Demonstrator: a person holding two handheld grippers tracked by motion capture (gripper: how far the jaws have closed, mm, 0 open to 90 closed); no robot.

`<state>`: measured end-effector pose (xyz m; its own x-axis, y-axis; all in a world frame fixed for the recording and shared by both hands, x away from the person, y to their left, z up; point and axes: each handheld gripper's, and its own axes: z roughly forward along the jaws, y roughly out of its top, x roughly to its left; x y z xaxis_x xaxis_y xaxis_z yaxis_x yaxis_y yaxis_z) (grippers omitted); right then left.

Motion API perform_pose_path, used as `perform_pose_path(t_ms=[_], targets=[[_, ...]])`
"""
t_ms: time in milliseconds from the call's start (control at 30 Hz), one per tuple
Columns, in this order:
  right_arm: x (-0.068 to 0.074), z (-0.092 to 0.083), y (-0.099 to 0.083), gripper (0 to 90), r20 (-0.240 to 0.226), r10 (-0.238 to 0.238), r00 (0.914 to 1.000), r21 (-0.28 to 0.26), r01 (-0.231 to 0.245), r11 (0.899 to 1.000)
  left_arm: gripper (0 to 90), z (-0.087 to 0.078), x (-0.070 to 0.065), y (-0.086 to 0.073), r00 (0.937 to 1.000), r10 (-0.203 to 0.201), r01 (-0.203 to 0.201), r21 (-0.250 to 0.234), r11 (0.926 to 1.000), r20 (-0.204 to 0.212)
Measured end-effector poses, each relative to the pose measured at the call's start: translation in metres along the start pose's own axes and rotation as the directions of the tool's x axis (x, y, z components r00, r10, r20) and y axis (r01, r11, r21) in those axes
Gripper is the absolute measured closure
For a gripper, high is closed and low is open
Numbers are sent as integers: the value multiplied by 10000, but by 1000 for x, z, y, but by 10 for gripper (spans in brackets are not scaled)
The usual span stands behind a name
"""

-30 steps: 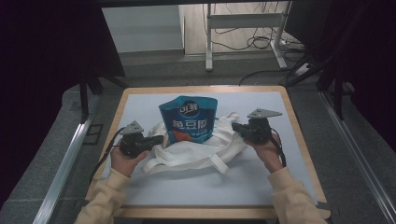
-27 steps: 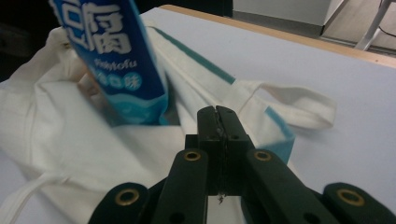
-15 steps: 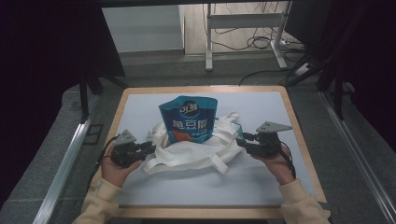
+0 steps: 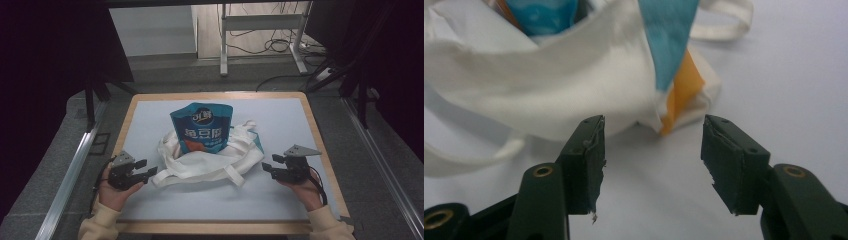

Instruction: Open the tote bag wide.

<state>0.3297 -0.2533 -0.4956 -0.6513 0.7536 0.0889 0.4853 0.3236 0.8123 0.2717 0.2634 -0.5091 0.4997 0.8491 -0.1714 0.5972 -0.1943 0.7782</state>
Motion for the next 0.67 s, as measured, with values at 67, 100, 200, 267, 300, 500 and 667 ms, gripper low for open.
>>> perform_pose_path(t_ms=[67,100,200,267,300,500,667], targets=[[-2,1,-5,427,120,53,9999,73,-54,10000,444,1,2,-2,10000,11,-11,94,10000,-86],[-2,2,-6,427,168,38,9999,106,-39,9999,438,2,1,-3,9999,37,-36,87,10000,-128],[-6,6,-8,427,224,117,9997,251,-123,9996,434,4,1,-3,10000,58,-58,91,9999,-46],[-7,6,-9,427,209,279,9994,220,-283,9994,431,5,0,-3,9999,145,-145,146,9998,-32],[-7,5,-8,427,235,253,9994,141,-256,9996,427,5,0,-3,9998,175,-175,169,9997,-43],[-7,6,-9,420,243,292,9993,185,-297,9994,422,6,2,-3,9995,198,-193,194,9996,-256],[-7,3,-8,406,290,339,9990,151,-344,9993,398,8,4,-3,9990,166,-162,119,9998,-410]])
